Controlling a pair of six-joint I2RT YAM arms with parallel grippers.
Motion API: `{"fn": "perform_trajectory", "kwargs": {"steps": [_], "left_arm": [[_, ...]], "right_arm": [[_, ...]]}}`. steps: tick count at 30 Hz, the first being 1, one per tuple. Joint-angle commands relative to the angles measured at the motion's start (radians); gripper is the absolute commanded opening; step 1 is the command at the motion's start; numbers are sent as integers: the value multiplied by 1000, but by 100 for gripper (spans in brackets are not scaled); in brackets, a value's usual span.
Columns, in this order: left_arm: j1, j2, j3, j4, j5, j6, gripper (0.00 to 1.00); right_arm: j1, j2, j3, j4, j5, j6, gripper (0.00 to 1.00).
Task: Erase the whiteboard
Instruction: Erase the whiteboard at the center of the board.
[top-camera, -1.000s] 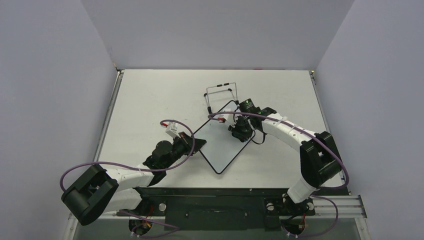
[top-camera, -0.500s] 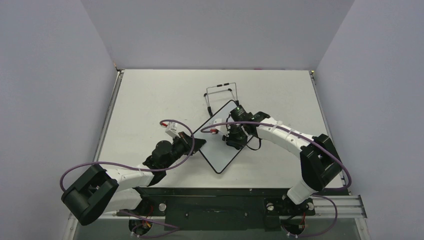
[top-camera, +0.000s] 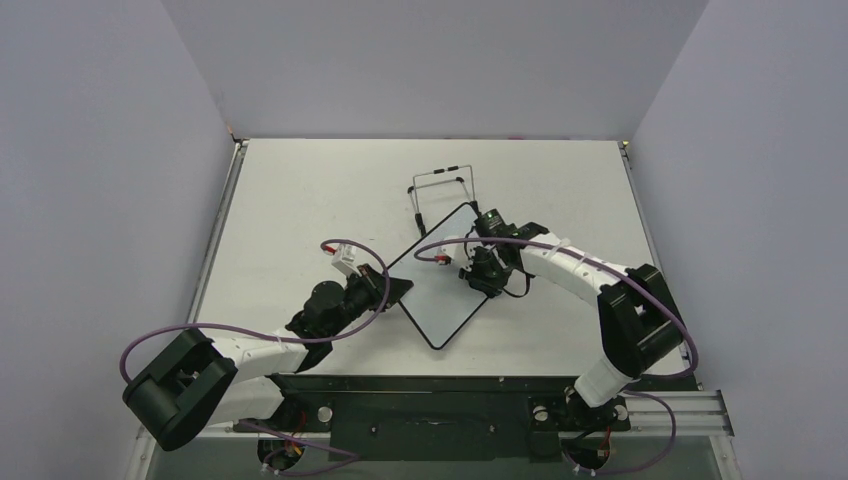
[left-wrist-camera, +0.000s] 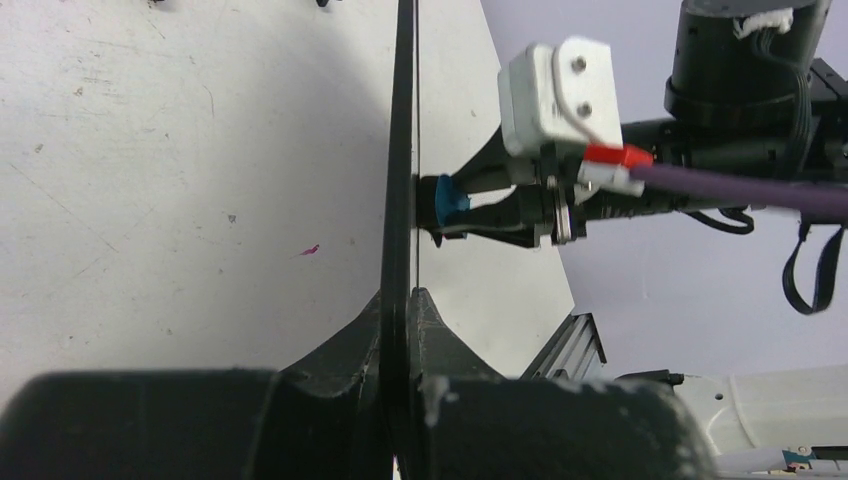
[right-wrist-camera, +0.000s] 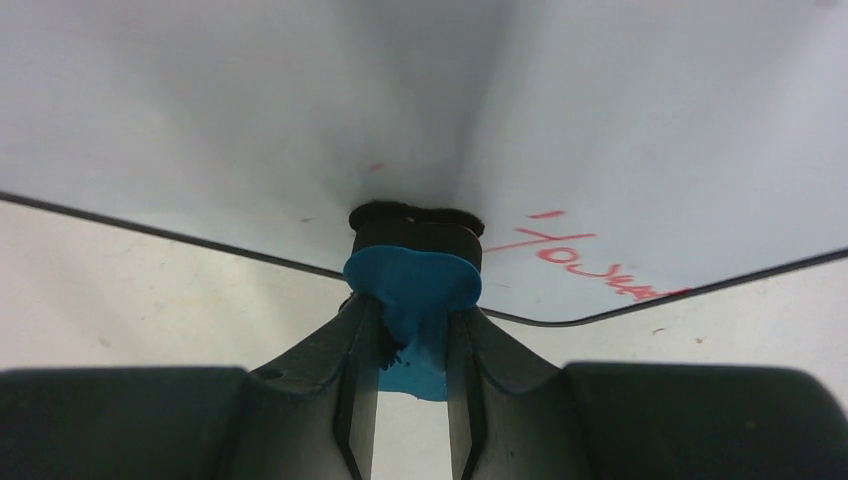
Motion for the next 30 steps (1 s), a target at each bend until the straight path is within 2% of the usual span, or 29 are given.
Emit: {"fn": "perform_trajectory", "kwargs": {"steps": [1,5,9,13,18,20,24,27,30], "left_arm": [[-3,-22,49,210,18,-23,0],[-4,-29,49,204,17,-23,0],[-4,-44,46,191,15,-21,0],[-4,-52,42,188,12,-20,0],[-4,-45,39,200,12,-22,0],[-4,-42,40,201,12,-21,0],[-3,-34,43,205,14,-24,0],[-3,-36,44,206,18,-25,0],[-3,-42,44,199,17,-25,0]], "right_arm": [[94,-43,-19,-25,-56,-35,0],[91,-31,57,-6,-75,19,0],[-10,4,115,30,-64,78,0],[-60,43,98,35,7,67,0],[-34,50,11,-3,-11,1,0],[20,30,-1,-26,-39,-22,0],[74,-11,39,-34,-80,-8,0],[51,3,112,-16,-80,38,0],[-24,37,153,-7,-66,71,0]]}}
